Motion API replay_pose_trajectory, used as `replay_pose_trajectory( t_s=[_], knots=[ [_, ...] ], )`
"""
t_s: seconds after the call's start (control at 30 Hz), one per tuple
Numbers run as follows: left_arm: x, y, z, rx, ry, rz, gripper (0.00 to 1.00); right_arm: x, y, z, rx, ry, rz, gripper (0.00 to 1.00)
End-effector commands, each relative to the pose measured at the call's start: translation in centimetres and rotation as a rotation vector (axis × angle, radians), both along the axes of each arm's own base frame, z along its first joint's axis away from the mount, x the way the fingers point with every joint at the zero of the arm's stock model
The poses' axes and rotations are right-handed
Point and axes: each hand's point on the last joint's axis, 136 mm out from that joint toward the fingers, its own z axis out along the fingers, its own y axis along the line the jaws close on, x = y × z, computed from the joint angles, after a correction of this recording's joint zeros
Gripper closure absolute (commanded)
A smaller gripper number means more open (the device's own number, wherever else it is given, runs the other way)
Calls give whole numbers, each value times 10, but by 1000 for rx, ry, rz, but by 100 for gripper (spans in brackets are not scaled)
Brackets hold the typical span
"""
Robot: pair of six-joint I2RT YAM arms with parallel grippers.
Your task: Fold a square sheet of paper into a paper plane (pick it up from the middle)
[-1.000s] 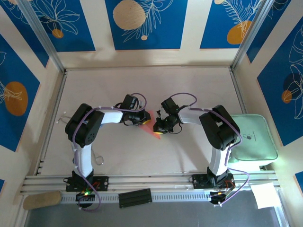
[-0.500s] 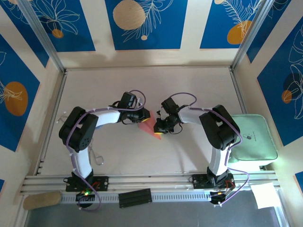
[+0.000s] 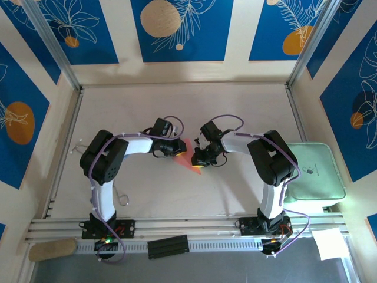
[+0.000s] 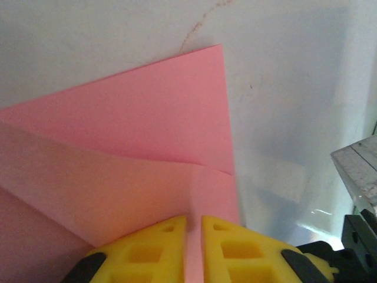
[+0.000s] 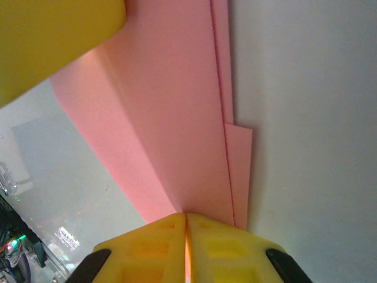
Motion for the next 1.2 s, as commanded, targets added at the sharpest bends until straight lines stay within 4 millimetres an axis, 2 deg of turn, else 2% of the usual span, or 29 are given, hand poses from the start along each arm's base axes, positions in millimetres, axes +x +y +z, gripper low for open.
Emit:
replay_pose_trajectory(
  t_s=[0.0, 0.3, 0.43, 0.57, 0.67, 0.73, 0.9, 1.03, 1.17],
  knots=[
    [11, 26, -19, 105, -13, 11, 84, -35, -40, -41, -203, 139, 8, 89],
    [48, 81, -18, 171, -31, 79, 84, -36, -43, -45, -201, 152, -3, 89],
    [61, 88, 8, 192, -79, 75, 84, -33, -38, -44, -181, 150, -6, 89],
    [58, 77, 51, 131, -140, 74, 85, -28, -28, -38, -150, 139, -3, 89],
    [43, 62, 72, 92, -165, 64, 84, -21, -20, -34, -125, 127, -4, 89],
    [31, 47, 78, 59, -167, 55, 85, -16, -15, -30, -108, 120, -8, 89],
    [4, 10, 60, -11, -105, 34, 87, -12, -9, -25, -79, 108, -5, 89],
    [-6, -3, 37, -20, -50, 23, 88, -10, -7, -17, -56, 84, 4, 89],
    [-11, -14, 23, -27, -13, 6, 89, -10, -4, -8, -26, 66, 10, 89]
  ],
)
